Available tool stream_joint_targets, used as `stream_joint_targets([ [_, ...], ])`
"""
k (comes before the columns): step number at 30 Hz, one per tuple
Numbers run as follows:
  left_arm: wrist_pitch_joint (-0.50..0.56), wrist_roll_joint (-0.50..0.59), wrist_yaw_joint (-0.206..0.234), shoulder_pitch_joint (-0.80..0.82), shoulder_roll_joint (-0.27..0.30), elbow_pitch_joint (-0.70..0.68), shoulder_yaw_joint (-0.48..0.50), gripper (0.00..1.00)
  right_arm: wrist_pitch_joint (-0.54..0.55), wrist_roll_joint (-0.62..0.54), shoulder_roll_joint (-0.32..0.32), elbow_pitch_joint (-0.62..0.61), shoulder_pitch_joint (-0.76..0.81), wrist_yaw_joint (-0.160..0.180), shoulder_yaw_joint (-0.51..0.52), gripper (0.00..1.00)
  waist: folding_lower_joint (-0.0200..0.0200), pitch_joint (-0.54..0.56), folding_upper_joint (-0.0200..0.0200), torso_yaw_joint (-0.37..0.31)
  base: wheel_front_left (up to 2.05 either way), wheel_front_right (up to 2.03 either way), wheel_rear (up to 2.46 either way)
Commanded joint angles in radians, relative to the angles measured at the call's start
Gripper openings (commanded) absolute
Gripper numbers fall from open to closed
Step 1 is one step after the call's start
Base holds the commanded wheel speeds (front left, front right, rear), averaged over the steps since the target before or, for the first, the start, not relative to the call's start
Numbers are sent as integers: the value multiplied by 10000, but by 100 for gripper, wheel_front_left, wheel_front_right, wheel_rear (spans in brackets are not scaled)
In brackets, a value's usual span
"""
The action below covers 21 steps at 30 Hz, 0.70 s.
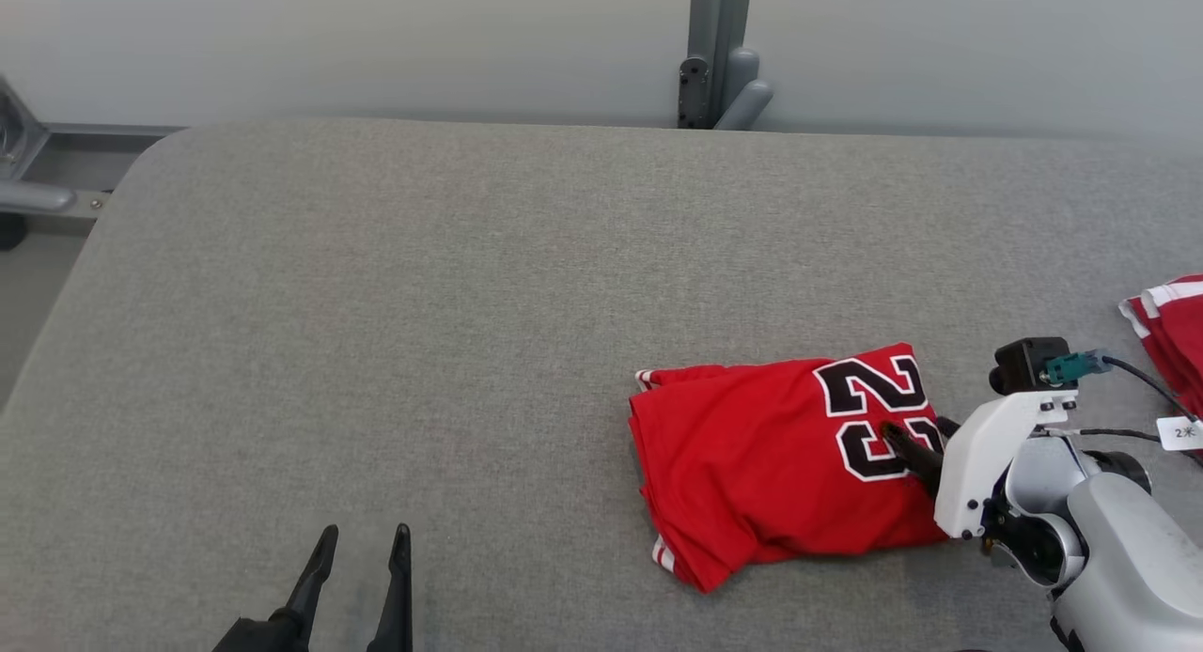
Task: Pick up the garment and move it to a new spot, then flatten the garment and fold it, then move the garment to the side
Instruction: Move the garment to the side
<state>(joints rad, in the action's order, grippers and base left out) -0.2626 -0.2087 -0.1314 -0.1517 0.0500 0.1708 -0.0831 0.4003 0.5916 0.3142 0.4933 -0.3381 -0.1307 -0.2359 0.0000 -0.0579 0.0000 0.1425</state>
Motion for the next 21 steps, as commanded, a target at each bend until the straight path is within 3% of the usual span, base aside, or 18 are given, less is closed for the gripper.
stream_joint_targets([
  [1, -27, -30, 14, 142, 21, 33, -12, 100, -147, 166, 111, 356, -215, 10, -115, 100, 0, -177, 0, 276, 0, 0, 0],
  [18, -27, 116, 14, 341, 21, 42, -56, 100, -727, 1214, 321, 2223, -982, 10, -1366, 100, 0, -226, 0, 127, 0, 0, 0],
  [19, -27, 117, 14, 369, 21, 40, -73, 100, -767, 1370, 290, 2265, -999, 7, -1413, 47, 0, -227, 0, 124, 0, 0, 0],
  [20, -27, 118, 14, 380, 22, 42, -79, 100, -826, 1531, 260, 2283, -1031, 7, -1448, 0, 0, -227, 0, 118, 0, 0, 0],
  [21, -27, 120, 14, 380, 21, 38, -76, 100, -894, 1700, 221, 2242, -1061, 5, -1523, 0, 0, -228, 0, 105, 0, 0, 0],
])
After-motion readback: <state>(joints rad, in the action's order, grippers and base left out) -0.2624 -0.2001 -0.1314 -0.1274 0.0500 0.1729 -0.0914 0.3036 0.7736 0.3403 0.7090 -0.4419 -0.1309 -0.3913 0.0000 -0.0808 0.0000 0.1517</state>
